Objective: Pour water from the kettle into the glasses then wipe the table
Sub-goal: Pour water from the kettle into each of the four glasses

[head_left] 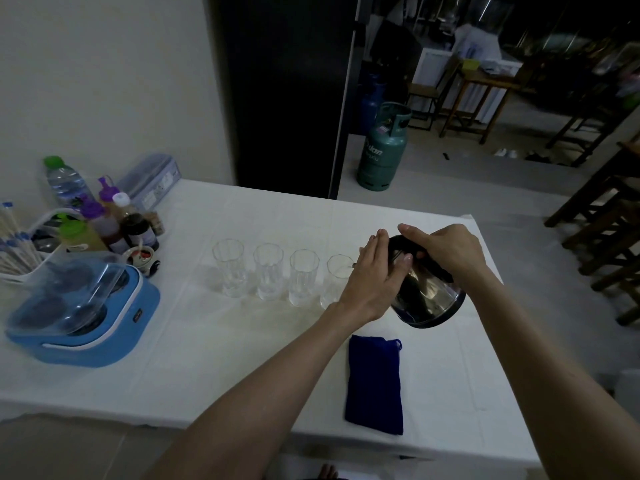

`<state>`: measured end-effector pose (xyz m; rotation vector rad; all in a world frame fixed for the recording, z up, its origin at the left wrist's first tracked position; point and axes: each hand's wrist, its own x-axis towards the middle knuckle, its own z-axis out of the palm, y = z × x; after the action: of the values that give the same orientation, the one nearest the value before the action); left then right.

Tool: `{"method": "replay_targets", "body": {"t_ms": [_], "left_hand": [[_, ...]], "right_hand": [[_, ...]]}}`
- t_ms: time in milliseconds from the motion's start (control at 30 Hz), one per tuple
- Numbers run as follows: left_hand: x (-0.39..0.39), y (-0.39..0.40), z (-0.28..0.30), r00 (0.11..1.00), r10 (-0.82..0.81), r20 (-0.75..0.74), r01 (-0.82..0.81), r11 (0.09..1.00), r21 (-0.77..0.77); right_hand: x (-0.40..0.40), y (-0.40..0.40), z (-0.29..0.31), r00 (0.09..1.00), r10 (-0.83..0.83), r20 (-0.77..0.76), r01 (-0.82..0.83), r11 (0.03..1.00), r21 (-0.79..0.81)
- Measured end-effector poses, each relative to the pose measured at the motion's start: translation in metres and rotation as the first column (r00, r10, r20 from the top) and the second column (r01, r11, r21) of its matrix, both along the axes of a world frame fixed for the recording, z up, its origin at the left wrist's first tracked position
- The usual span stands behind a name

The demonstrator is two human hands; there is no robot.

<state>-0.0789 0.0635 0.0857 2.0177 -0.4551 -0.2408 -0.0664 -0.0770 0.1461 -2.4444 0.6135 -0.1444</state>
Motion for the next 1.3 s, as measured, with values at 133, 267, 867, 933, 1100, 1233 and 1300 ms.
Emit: {"method": "replay_targets", "body": {"t_ms": [133,267,867,933,1100,1233,1300], "left_hand": [[-0.0002,-0.0002,-0.0005,1.000,0.001,0.011,-0.001,1.000,-0.004],[0.0015,-0.0004,-0.0029,1.000,0.002,0.021,-0.001,1.000,-0.013],[0.0014,0.0008,-0.0024,1.000,0.020,-0.004,-0.020,0.999,-0.031],[0.0007,0.0016,-0.0003,1.000,0.022,-0.003,-0.022,0.999,-0.034],[0.0005,0.0020,0.0021,1.000,0.026,0.001,-0.026,0.999,-0.036],[0.0013,0.0021,0.0010,1.000,0.030,0.004,-0.030,0.999,-0.038],[0.0006,0.0024,0.0010,1.000,0.030,0.007,-0.030,0.999,-0.035]], "right_hand": [[0.0008,-0.0001,-0.0008,1.000,-0.001,0.006,0.001,1.000,-0.012],[0.0004,0.0000,-0.0007,1.000,0.005,0.006,-0.004,1.000,-0.014],[0.0022,0.0023,0.0023,1.000,0.014,-0.008,-0.014,0.999,-0.029],[0.0020,0.0030,0.0035,1.000,0.015,-0.008,-0.015,1.000,-0.025],[0.0024,0.0047,0.0051,1.000,0.023,-0.002,-0.023,1.000,-0.020],[0.0026,0.0057,0.0055,1.000,0.022,0.001,-0.022,1.000,-0.021],[0.0016,0.0064,0.0066,1.000,0.025,0.000,-0.025,1.000,-0.019]]}}
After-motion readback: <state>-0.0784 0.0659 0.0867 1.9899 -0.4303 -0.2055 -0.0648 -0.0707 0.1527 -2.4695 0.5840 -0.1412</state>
